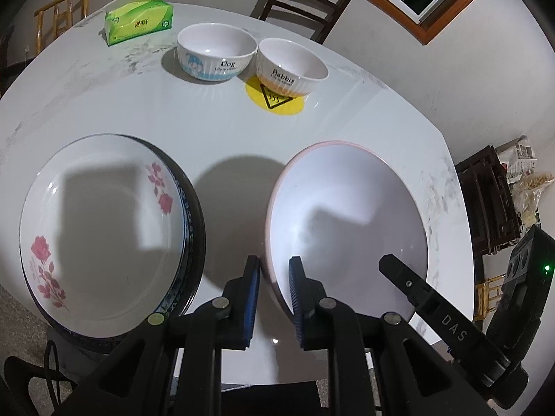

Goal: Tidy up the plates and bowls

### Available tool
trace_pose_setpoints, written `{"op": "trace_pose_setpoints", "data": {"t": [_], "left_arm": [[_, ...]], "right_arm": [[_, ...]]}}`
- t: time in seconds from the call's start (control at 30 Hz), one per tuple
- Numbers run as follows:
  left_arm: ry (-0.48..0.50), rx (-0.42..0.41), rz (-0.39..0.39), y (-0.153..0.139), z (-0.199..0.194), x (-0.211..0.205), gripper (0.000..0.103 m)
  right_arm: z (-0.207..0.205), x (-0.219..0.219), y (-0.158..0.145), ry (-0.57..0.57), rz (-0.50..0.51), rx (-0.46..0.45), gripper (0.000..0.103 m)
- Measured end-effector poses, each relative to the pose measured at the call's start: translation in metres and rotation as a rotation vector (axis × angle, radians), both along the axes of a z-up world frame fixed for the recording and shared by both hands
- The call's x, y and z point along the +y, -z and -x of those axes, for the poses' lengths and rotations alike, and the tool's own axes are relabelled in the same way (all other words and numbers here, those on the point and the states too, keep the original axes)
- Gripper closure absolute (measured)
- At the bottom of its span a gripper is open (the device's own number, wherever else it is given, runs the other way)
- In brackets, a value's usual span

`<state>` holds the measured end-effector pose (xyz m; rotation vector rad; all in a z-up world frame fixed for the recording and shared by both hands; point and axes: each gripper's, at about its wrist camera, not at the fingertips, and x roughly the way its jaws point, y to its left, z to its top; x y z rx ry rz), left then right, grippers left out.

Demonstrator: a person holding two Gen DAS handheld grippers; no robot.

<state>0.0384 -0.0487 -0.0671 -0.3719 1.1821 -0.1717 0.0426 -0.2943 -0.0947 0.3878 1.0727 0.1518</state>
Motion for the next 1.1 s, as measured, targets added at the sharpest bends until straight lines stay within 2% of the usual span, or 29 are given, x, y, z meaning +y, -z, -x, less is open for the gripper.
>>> {"op": "trace_pose_setpoints", "data": {"t": [0.77, 1.1], "left_arm": [[0.039, 0.031, -0.022, 0.022, -0.005, -0.012, 0.086], [0.037, 0.018, -0.03, 0.021, -0.003, -0.015, 0.086]], "right_arm": [[0.012, -0.004, 0.018, 0.021, 0.015, 0.038, 0.082], [0.011, -0.004, 0.021, 0.023, 0.004, 0.044, 0.082]]}}
